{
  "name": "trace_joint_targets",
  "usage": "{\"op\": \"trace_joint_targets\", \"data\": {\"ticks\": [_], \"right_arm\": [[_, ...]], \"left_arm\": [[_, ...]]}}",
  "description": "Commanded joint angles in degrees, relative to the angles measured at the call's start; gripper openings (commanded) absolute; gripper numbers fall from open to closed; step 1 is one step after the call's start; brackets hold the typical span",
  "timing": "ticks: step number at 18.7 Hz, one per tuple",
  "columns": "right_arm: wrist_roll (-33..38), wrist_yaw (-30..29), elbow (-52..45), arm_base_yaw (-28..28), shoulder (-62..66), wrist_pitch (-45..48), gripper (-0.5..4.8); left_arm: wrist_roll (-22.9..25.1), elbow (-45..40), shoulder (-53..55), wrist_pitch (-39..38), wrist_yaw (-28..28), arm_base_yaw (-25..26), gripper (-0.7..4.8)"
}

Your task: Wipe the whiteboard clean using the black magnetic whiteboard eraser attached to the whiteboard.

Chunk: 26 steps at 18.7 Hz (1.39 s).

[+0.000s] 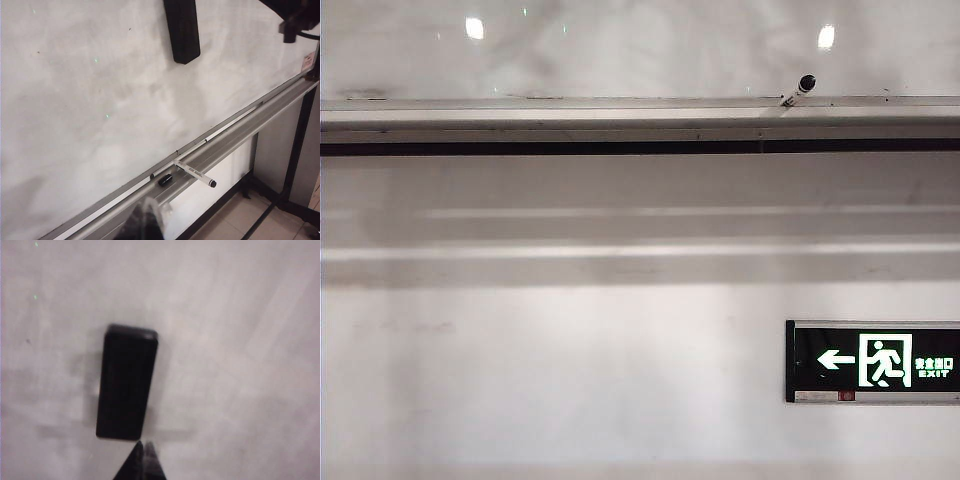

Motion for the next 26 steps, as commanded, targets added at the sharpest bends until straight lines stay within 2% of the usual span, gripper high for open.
{"op": "trace_joint_targets", "data": {"ticks": [1, 2, 5, 7, 10, 14, 18, 22, 26], "right_arm": [[4.79, -4.57, 0.15, 0.02, -1.68, -3.17, -0.01], [7.43, -6.23, 0.13, 0.02, -1.99, -5.22, -0.01], [7.74, -9.11, 0.07, 0.04, -2.25, -13.29, -0.01], [7.98, -10.56, -0.35, 0.04, -2.71, -16.81, -0.01], [8.90, -11.80, -5.95, 0.04, -6.05, -16.00, -0.01], [10.99, -14.27, -24.11, 0.04, -15.76, -11.08, -0.01], [13.99, -15.74, -51.82, 0.04, -30.93, 7.56, -0.01], [13.94, -15.17, -76.59, 0.04, -43.95, 24.87, -0.01], [14.58, -15.10, -96.04, 0.02, -53.83, 30.69, 0.00]], "left_arm": [[-0.20, 0.13, -1.49, -0.50, -0.04, -0.02, -0.06], [-0.66, 0.13, -2.19, -0.90, -0.04, -0.02, -0.06], [-3.76, -1.75, -4.90, -2.82, -1.55, 0.00, -0.06], [-4.33, -6.99, -7.89, -2.69, -3.63, -0.02, -0.06], [-6.67, -19.06, -13.94, 0.66, -4.39, -0.02, -0.06], [-7.04, -35.63, -23.56, 12.04, -5.20, -0.02, -0.06], [-7.10, -50.07, -31.43, 18.91, -6.36, 0.00, -0.06], [-13.90, -60.08, -36.63, 21.73, -6.73, 0.00, -0.06], [-10.03, -69.53, -40.44, 28.00, -6.69, -0.02, -0.06]]}}
